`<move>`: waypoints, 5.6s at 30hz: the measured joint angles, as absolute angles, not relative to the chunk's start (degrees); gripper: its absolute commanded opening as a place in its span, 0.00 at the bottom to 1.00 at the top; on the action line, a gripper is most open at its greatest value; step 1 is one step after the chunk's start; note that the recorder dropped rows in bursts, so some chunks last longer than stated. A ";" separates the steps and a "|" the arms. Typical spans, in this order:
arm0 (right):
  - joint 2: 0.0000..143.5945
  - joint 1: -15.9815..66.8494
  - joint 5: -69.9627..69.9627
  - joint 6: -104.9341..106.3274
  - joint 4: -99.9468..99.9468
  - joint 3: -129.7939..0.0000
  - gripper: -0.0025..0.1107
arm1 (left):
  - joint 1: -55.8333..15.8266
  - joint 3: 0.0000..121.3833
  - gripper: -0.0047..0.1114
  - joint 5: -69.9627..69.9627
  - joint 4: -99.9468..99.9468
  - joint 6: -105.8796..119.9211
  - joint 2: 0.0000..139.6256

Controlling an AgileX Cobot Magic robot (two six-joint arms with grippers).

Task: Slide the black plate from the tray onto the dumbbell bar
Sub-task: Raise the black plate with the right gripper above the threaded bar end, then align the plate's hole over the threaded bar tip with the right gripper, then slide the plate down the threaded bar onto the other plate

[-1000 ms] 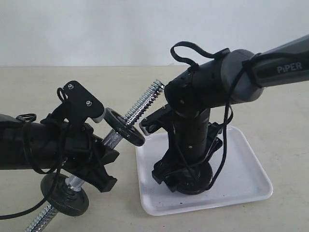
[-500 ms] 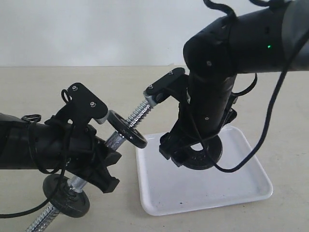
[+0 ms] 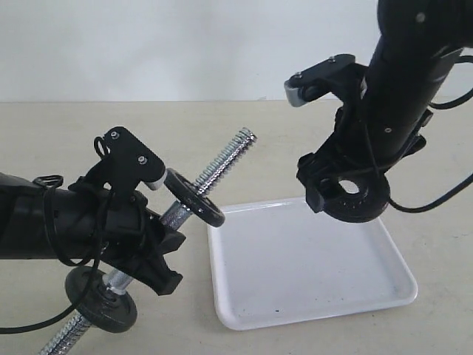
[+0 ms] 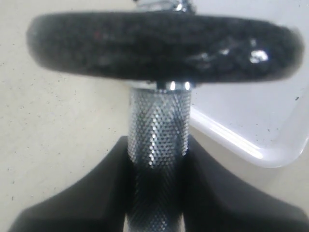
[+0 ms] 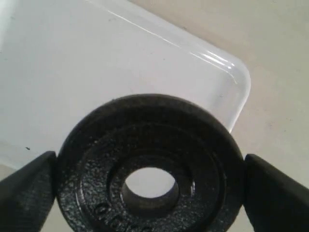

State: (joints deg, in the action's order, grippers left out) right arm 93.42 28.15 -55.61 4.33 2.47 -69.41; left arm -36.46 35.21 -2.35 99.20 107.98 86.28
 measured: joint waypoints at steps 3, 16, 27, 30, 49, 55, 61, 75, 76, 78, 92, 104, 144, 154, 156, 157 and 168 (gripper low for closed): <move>92.84 25.39 -55.32 9.33 -4.44 -69.41 0.02 | -36.46 35.21 0.08 -2.81 98.69 107.98 86.28; 92.72 16.84 -55.22 25.93 -24.50 -69.41 0.02 | -36.46 35.21 0.08 -8.86 92.01 107.88 86.28; 92.68 14.61 -55.32 32.99 -32.77 -69.41 0.02 | -36.46 35.21 0.08 -9.97 89.92 107.55 86.28; 92.59 14.26 -55.21 35.27 -35.55 -69.41 0.02 | -36.46 35.21 0.08 -9.86 89.92 107.10 86.18; 92.59 14.26 -61.66 36.92 -43.59 -74.03 0.02 | -36.36 35.21 0.08 -11.08 88.26 107.11 86.18; 92.59 14.26 -63.55 36.81 -43.43 -74.03 0.02 | -36.36 35.21 0.08 -11.08 88.26 107.11 86.18; 92.59 14.26 -63.68 36.67 -43.43 -74.03 0.02 | -36.36 35.21 0.08 -11.22 88.26 107.11 85.89; 92.26 14.26 -64.49 37.35 -45.05 -74.13 0.02 | -36.36 34.65 0.08 -10.86 88.38 107.11 81.73; 92.26 14.26 -64.46 37.35 -45.05 -74.13 0.02 | -36.36 34.65 0.08 -10.86 88.38 107.11 81.73; 92.26 14.26 -64.55 37.49 -45.21 -74.13 0.02 | -36.36 34.65 0.08 -11.07 88.38 107.11 81.73; 92.26 14.26 -62.73 42.08 -51.27 -74.13 0.02 | -36.36 34.65 0.08 -12.52 88.39 107.53 81.39; 92.26 14.26 -64.74 42.30 -51.64 -74.13 0.02 | -36.36 34.65 0.08 -13.83 88.07 108.59 81.39; 91.12 14.26 -69.67 40.76 -50.55 -78.25 0.02 | -36.58 34.77 0.08 -6.82 91.20 106.88 80.92; 91.12 14.26 -68.61 40.42 -50.65 -78.25 0.02 | -36.58 34.77 0.08 -7.16 91.25 106.88 80.92; 91.12 14.26 -68.25 40.42 -50.65 -78.25 0.02 | -36.58 34.90 0.08 -7.29 91.25 106.88 80.92; 91.12 14.26 -67.98 40.42 -50.65 -78.25 0.02 | -36.58 35.01 0.08 -7.41 91.25 106.88 80.92; 90.77 14.26 -66.53 41.37 -52.70 -78.60 0.02 | -36.47 36.97 0.08 -8.67 91.60 106.48 80.92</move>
